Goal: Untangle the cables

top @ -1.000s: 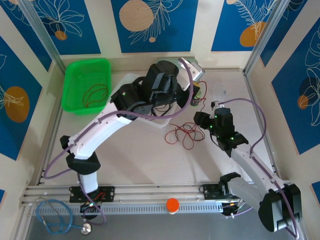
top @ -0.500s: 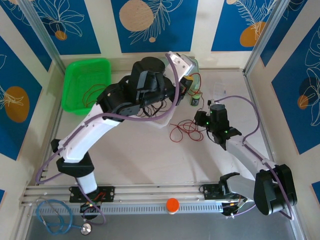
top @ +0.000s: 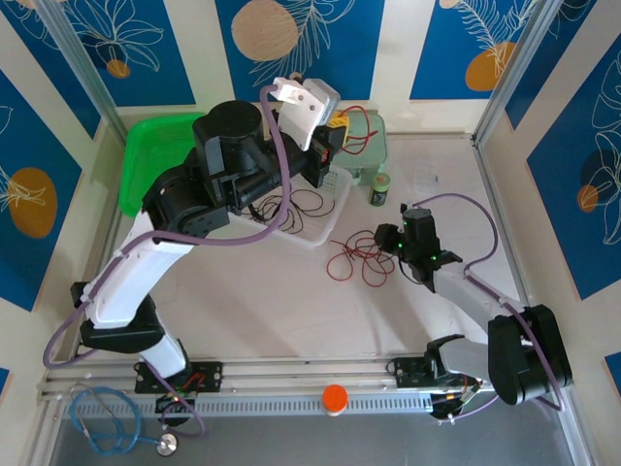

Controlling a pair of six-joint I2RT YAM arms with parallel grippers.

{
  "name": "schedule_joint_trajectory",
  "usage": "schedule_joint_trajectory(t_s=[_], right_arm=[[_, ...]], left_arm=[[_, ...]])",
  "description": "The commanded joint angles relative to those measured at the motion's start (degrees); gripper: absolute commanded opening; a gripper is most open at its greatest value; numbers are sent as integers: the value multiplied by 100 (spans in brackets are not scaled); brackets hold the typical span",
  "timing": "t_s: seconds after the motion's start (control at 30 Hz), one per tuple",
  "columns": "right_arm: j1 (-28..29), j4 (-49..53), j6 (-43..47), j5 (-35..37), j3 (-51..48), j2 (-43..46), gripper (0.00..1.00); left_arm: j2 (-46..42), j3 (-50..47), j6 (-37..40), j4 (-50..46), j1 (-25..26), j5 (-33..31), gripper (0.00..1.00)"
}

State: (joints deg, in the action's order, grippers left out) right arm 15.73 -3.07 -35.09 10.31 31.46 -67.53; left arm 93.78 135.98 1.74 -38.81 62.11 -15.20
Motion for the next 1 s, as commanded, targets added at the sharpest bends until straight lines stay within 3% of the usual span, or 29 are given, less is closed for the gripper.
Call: schedule_joint_trajectory(t_s=[0.0, 0.23, 0.5, 0.57, 0.67, 0.97], right_arm=[[20, 122, 202, -313, 152, 577, 42], [339, 1098, 1377, -930, 746, 2271, 70], [737, 2214, 1562, -1157, 1805, 2624, 75], [820, 2526, 1488, -1062, 2006, 2583, 76], [918, 2982, 1333, -953, 2232, 2498, 78], [1167, 3663, 880, -899, 2282, 2367, 81]], left_arm=[[-130, -79, 106, 165, -6, -191, 0], [-163, -181, 175, 95, -14, -717, 0], [-114, -195, 420, -143, -325, -2195, 0], [-121, -204, 183, -432, -823, -2227, 0], [-217, -467, -508, -810, -1896, -1539, 0], [-439, -2204, -1640, -313, -4534, 201, 0]])
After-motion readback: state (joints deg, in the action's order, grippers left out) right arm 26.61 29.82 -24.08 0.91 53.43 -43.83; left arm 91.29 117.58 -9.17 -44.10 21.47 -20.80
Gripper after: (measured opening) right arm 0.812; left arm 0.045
